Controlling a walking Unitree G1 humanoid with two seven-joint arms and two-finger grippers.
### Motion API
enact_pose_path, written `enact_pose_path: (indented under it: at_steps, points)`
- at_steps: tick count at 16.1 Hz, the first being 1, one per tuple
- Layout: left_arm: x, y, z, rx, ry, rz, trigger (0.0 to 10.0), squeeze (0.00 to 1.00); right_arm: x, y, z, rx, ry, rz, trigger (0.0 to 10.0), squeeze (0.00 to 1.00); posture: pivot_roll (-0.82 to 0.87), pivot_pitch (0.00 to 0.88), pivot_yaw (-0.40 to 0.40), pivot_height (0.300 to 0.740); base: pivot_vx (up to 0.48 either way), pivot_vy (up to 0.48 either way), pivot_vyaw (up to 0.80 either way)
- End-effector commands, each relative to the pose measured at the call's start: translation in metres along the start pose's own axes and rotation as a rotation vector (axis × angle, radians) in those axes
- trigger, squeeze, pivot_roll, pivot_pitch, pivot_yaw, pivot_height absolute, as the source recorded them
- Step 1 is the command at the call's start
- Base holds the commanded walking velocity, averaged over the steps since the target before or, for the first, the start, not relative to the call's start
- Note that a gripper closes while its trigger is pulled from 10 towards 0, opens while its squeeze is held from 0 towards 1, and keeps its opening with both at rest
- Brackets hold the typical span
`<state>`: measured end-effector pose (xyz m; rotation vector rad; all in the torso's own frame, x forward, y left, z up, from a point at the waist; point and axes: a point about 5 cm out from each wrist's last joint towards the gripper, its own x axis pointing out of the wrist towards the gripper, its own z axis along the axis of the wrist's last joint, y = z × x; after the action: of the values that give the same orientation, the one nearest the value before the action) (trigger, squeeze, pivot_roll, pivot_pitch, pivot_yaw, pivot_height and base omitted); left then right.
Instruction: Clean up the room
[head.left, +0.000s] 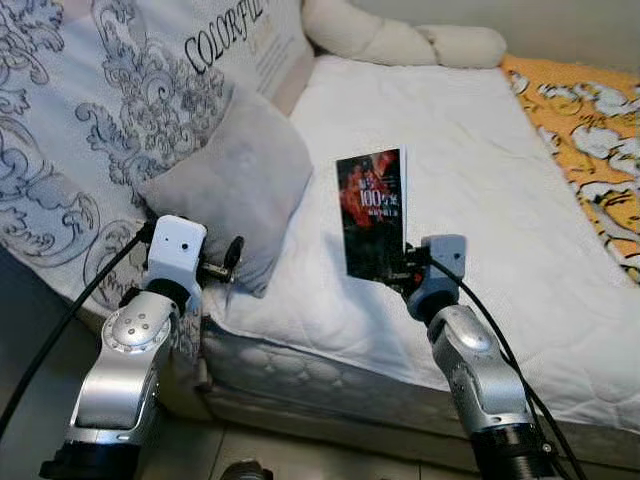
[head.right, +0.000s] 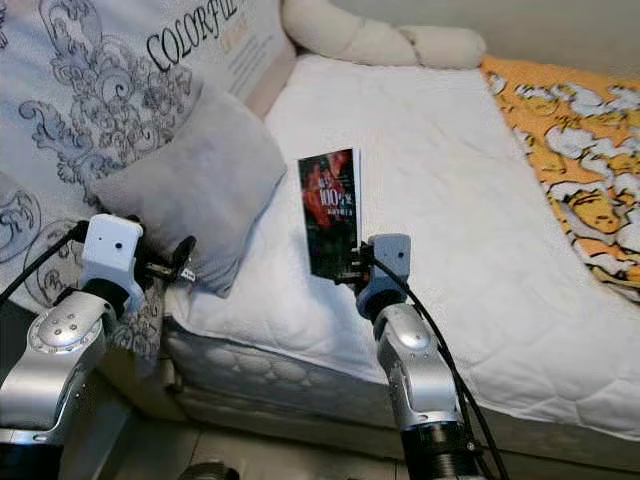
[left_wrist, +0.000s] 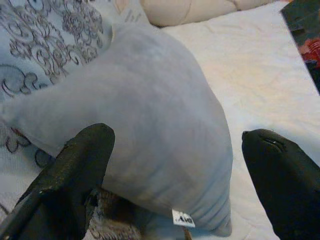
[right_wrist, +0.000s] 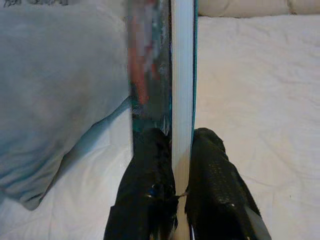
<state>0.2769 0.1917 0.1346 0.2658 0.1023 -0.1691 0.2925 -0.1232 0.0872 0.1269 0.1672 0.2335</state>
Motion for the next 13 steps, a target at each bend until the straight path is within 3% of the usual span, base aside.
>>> enact_pose_path:
  at_steps: [1,3,13]
  points:
    - [0.0006,-0.0001,0.0029,0.005,-0.011,-0.005,10.0,0.0,0.0018,-0.0017,0.0127,-0.02,-0.041,-0.001,10.0,0.0,0.0,0.0,-0.027,0.74,0.296,0.0,0.79]
    - [0.0007,-0.0001,0.003,0.005,-0.011,-0.009,10.0,0.0,0.0021,-0.0029,0.0133,-0.027,-0.043,-0.013,10.0,0.0,0.0,0.0,-0.027,0.74,0.319,0.0,0.79]
    - [0.0011,-0.0014,0.0032,0.01,-0.013,-0.027,10.0,0.0,0.0034,-0.0059,0.0146,-0.013,-0.055,-0.051,10.0,0.0,0.0,0.0,-0.025,0.74,0.346,0.0,0.0]
